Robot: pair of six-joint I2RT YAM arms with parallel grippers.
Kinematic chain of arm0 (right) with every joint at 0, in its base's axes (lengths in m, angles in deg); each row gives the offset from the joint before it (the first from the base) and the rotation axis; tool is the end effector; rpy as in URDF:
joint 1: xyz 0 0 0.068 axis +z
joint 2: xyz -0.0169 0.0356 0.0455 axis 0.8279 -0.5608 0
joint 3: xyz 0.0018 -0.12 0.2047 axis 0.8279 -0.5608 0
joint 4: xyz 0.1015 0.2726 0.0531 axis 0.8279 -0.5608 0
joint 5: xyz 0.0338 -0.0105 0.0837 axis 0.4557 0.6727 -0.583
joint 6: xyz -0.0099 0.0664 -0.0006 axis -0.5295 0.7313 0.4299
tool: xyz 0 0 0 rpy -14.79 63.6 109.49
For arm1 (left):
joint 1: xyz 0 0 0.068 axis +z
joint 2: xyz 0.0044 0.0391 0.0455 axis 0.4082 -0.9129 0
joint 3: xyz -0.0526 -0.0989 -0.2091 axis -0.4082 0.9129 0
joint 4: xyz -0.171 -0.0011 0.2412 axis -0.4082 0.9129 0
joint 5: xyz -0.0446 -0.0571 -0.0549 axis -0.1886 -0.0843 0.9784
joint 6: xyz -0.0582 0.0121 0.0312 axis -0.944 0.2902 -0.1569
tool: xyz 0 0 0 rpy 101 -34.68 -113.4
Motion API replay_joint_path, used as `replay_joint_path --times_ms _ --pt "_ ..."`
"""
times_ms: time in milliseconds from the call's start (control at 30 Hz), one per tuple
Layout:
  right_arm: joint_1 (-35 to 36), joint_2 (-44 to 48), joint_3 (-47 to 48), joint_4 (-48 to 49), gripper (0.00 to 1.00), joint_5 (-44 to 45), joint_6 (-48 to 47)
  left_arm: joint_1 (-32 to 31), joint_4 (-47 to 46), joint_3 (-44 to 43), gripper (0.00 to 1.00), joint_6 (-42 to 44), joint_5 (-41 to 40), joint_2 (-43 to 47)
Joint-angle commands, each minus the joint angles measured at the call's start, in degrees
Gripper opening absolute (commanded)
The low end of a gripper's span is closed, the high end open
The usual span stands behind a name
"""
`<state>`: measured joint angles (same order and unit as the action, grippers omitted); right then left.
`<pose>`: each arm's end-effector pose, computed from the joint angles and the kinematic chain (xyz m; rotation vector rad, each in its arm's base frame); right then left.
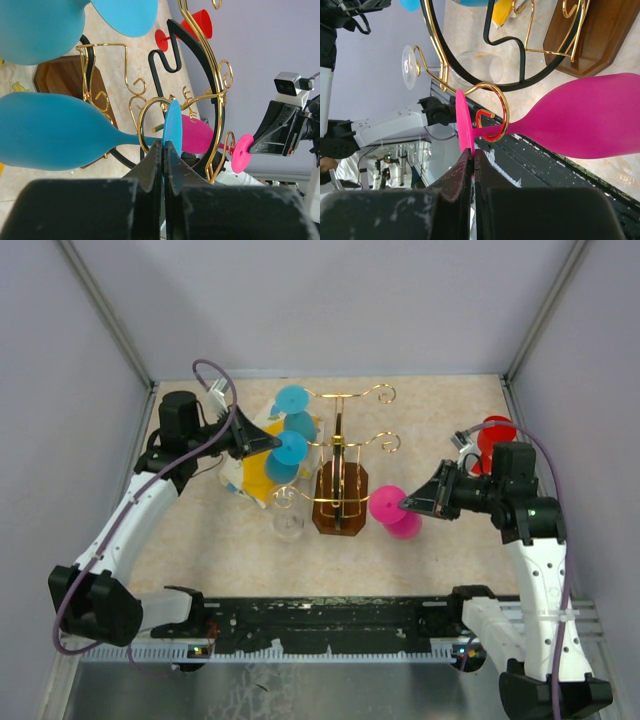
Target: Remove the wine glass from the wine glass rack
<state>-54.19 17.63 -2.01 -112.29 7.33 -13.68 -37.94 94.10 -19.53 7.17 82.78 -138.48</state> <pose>0.2006 0.0476 0.3334 0.0708 2.2994 1.2920 0.3219 -0.1165 0.3079 0.0664 2.0740 -1.3119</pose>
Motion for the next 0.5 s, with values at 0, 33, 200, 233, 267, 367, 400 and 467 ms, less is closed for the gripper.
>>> replay_joint_path --times_ms 0,33,200,233,267,367,400,467 --pt "-0.54 -0.57 3.99 -0.04 0.0 1.81 -1.36 -0.48 0.6 0.38 0.0 1.33 0.71 -0.24" --pt "-0.62 -0.83 4.37 -0.43 0.0 2.19 -1.73 -0.56 0.52 0.42 0.0 1.34 0.81 -0.3" --pt "-1.54 -1.49 4.49 1.85 0.0 2.2 -0.64 -0.57 0.5 0.38 0.0 1.32 0.9 -0.4" --pt "-1.66 -1.51 4.22 3.01 0.0 1.82 -0.07 -0.57 0.5 0.39 0.0 1.32 1.0 -0.39" --pt "-1.69 -1.52 3.78 4.52 0.0 1.32 0.74 -0.57 0.5 0.38 0.0 1.34 1.02 -0.36" --pt "-1.84 -1.67 1.67 10.34 0.0 -1.54 4.35 -0.66 0.5 0.47 0.0 1.34 1.07 -0.32" --pt "-1.79 -1.7 0.84 12.6 0.0 -3.02 5.91 -0.61 0.5 0.55 0.0 1.34 1.06 -0.21" --pt "-1.84 -1.83 -0.54 16.26 0.0 -4.57 7.94 -0.65 0.35 0.64 0.0 1.25 1.23 -0.23"
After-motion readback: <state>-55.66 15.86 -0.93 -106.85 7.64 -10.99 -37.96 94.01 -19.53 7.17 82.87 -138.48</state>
